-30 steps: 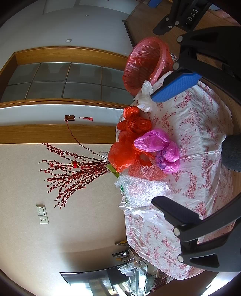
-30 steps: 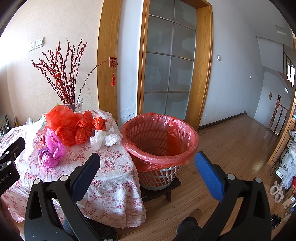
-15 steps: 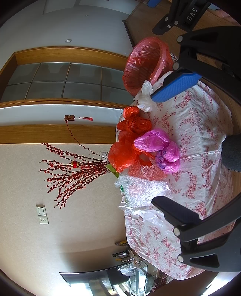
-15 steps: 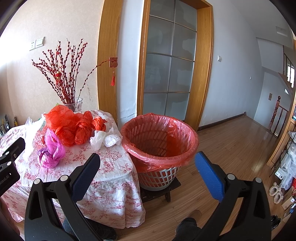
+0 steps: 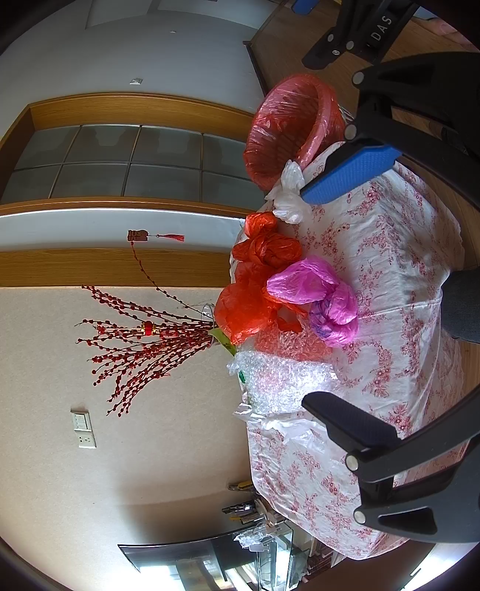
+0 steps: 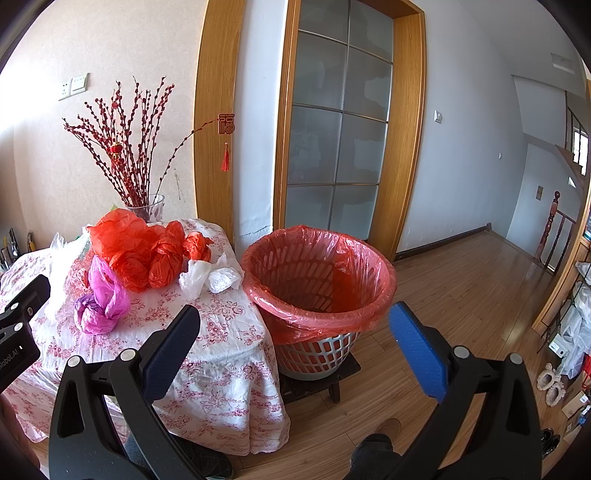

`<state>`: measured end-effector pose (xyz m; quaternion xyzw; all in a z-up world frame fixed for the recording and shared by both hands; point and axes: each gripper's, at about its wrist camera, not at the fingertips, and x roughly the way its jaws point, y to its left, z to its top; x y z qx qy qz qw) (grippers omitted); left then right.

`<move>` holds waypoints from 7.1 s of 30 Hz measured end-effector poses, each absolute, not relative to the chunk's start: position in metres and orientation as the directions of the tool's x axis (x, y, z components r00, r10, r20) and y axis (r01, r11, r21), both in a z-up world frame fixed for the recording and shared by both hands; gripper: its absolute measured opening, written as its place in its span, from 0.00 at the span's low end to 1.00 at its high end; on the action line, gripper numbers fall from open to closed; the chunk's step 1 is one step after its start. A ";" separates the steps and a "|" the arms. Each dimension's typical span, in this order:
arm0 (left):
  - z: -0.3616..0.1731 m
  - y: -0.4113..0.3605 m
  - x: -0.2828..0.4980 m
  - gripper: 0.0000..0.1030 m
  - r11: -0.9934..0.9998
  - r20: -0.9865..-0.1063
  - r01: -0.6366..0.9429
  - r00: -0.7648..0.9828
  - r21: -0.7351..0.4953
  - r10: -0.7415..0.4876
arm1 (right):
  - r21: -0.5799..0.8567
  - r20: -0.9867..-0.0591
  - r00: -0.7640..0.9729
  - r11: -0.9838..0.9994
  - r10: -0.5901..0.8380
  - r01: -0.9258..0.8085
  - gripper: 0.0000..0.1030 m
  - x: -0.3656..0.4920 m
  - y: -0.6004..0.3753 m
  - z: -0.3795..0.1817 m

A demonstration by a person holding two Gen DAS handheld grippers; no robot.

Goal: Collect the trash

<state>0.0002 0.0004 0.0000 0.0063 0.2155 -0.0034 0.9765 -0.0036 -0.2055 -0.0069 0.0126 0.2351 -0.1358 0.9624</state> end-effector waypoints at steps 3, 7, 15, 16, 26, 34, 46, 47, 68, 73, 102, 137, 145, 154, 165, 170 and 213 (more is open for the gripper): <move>0.000 0.000 0.000 0.96 1.000 -0.421 0.010 0.907 0.010 -0.004 | -0.040 -0.455 0.853 0.963 -0.255 0.267 0.98 -0.004 -0.206 -0.007; 0.000 0.000 0.000 0.96 1.000 -0.421 0.010 0.907 0.010 -0.005 | -0.040 -0.456 0.852 0.963 -0.256 0.268 0.98 -0.004 -0.206 -0.007; 0.000 0.000 0.000 0.96 1.000 -0.422 0.010 0.907 0.010 -0.005 | -0.041 -0.456 0.853 0.963 -0.256 0.267 0.98 -0.004 -0.206 -0.006; 0.000 0.000 0.000 0.96 1.000 -0.422 0.010 0.907 0.010 -0.005 | -0.041 -0.455 0.853 0.963 -0.256 0.268 0.98 -0.004 -0.206 -0.007; 0.000 0.000 0.000 0.96 1.000 -0.422 0.010 0.906 0.010 -0.005 | -0.041 -0.456 0.852 0.963 -0.256 0.268 0.98 -0.003 -0.206 -0.008; 0.000 0.000 0.000 0.96 1.000 -0.423 0.010 0.906 0.009 -0.005 | -0.041 -0.456 0.852 0.963 -0.256 0.268 0.98 -0.003 -0.207 -0.008; -0.012 0.018 0.009 0.96 0.999 -0.436 -0.043 0.899 0.013 0.045 | -0.039 -0.469 0.846 0.963 -0.252 0.266 0.98 0.008 -0.210 -0.013; -0.015 0.022 0.011 0.96 0.999 -0.440 -0.052 0.896 0.010 0.051 | -0.038 -0.471 0.847 0.964 -0.249 0.263 0.98 0.015 -0.209 -0.016; -0.036 0.121 0.077 0.96 0.960 -0.474 -0.280 0.844 0.006 0.249 | -0.035 -0.566 0.822 0.999 -0.054 0.041 0.90 0.175 -0.159 -0.063; -0.043 0.126 0.093 0.92 0.963 -0.509 -0.271 0.830 -0.011 0.227 | -0.071 -0.631 0.773 0.997 -0.066 0.027 0.80 0.205 -0.153 -0.087; -0.072 0.101 0.161 0.13 0.986 -0.663 -0.161 0.742 -0.032 0.100 | 0.023 -0.668 0.740 0.996 0.084 -0.091 0.19 0.202 -0.149 -0.102; 0.046 0.041 0.116 0.05 0.993 -0.446 0.066 0.889 -0.102 -0.105 | 0.077 -0.524 0.850 0.997 0.042 -0.002 0.19 0.144 -0.226 -0.022; 0.041 -0.033 0.148 0.05 0.954 -0.452 0.245 0.841 -0.173 -0.297 | 0.128 -0.519 0.854 0.983 -0.045 0.130 0.19 0.140 -0.296 -0.014; 0.011 -0.121 0.192 0.05 0.892 -0.503 0.388 0.737 -0.231 -0.451 | 0.138 -0.544 0.832 0.966 -0.109 0.217 0.19 0.147 -0.341 -0.026; -0.022 -0.194 0.232 0.05 0.848 -0.551 0.475 0.654 -0.235 -0.519 | 0.166 -0.549 0.827 0.955 -0.118 0.247 0.19 0.157 -0.370 -0.031; -0.040 -0.207 0.250 0.06 0.846 -0.585 0.474 0.624 -0.244 -0.518 | 0.180 -0.556 0.823 0.950 -0.115 0.254 0.19 0.165 -0.380 -0.036; 0.014 -0.017 0.148 0.59 0.986 -0.483 0.139 0.860 -0.090 -0.166 | 0.088 -0.504 0.863 0.991 -0.041 0.099 0.80 0.127 -0.270 -0.024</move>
